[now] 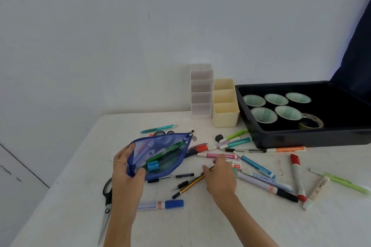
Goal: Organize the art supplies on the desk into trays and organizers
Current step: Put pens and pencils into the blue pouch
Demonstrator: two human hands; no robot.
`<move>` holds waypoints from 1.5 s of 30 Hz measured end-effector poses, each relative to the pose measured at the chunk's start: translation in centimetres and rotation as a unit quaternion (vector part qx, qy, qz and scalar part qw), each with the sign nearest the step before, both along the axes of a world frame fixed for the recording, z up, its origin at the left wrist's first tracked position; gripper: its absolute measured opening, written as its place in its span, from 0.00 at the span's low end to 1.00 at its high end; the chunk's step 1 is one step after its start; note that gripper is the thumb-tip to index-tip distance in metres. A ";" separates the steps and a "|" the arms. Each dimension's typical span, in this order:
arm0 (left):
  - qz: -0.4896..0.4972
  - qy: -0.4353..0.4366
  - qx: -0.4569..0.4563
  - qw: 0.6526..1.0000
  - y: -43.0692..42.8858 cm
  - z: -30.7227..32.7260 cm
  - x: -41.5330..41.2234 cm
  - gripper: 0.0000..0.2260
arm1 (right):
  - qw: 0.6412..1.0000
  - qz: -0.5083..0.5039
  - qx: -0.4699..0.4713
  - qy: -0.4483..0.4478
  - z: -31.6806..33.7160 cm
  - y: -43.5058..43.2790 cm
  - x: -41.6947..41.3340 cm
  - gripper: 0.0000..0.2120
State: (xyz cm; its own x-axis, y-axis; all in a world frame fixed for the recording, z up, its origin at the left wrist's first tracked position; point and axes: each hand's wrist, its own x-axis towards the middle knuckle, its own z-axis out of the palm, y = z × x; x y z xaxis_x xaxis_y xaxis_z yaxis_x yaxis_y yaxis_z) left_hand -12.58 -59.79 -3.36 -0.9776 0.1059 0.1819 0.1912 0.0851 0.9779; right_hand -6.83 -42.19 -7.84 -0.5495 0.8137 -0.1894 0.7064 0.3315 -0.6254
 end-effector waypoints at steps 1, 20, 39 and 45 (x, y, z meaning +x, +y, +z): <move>-0.001 -0.001 -0.001 1.000 -0.1 0.0 0.0 0.26 | 1.000 -0.003 0.013 -0.009 0.1 -0.3 -0.1 0.24; -0.068 -0.028 0.002 0.997 1.4 -0.5 0.9 0.26 | 0.806 0.066 0.001 0.588 9.7 -2.7 2.9 0.08; -0.053 -0.065 0.041 0.996 2.5 -0.5 -0.2 0.27 | 0.959 0.058 0.102 0.258 3.6 6.7 0.2 0.12; -0.004 -0.047 0.052 0.998 2.5 0.1 -1.2 0.27 | 0.988 0.086 0.086 0.099 0.0 12.4 -5.0 0.12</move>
State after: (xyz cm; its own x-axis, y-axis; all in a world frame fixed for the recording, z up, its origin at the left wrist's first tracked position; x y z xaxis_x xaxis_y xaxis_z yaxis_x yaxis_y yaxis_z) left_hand -13.79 -57.32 -3.23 -0.9900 0.0989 0.1006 0.0993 -0.0180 0.9949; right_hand -11.80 -29.74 -7.87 -0.6950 0.7157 0.0688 0.4993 0.5494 -0.6699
